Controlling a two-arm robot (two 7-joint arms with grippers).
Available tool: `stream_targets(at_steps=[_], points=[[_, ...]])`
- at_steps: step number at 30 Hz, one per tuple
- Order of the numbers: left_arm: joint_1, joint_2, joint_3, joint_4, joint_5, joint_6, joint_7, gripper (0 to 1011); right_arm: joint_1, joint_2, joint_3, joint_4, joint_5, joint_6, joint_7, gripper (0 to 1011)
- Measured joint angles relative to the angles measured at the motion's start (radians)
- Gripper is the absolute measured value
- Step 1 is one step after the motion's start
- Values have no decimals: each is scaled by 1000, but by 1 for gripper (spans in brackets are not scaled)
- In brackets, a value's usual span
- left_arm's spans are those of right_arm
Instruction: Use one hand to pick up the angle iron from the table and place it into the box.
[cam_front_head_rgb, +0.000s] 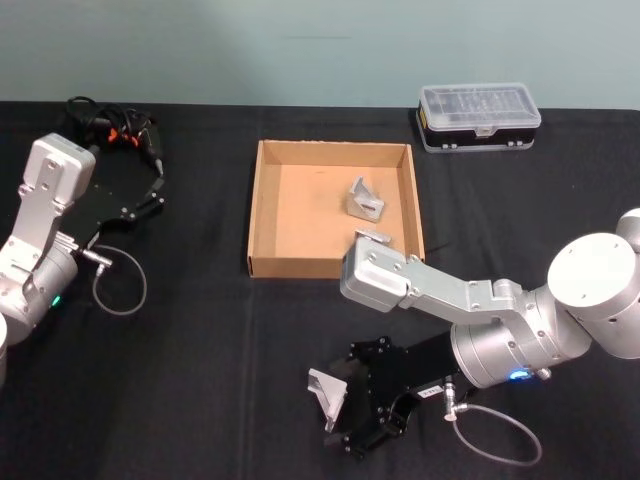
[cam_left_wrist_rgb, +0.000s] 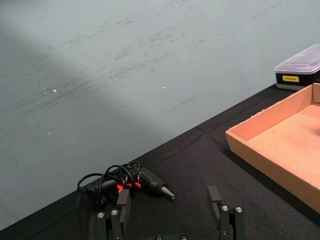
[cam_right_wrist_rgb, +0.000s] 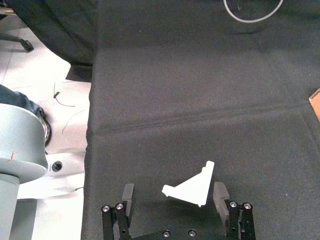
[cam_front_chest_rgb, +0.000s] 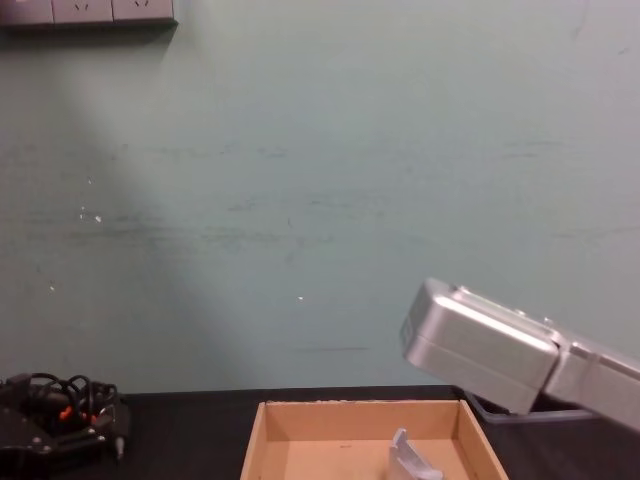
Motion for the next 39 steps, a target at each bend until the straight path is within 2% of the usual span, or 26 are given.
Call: stream_targets(at_steps=[18,27,28,35,39], points=[[0,0,0,0,0,0,0,1000,-9,-20,9,28,-23,-2,-5,998],[0,0,0,0,0,0,0,1000,-18,-24,13,27,-29,-7,-6,812],[0,0,0,0,0,0,0,1000,-19,-24,14,26,-29,-8,-6,751],[0,0,0,0,0,0,0,1000,-26,-25,19,20,-34,-16,-7,549],[0,0,0,0,0,0,0,1000,-27,-25,20,19,-38,-20,-6,539]])
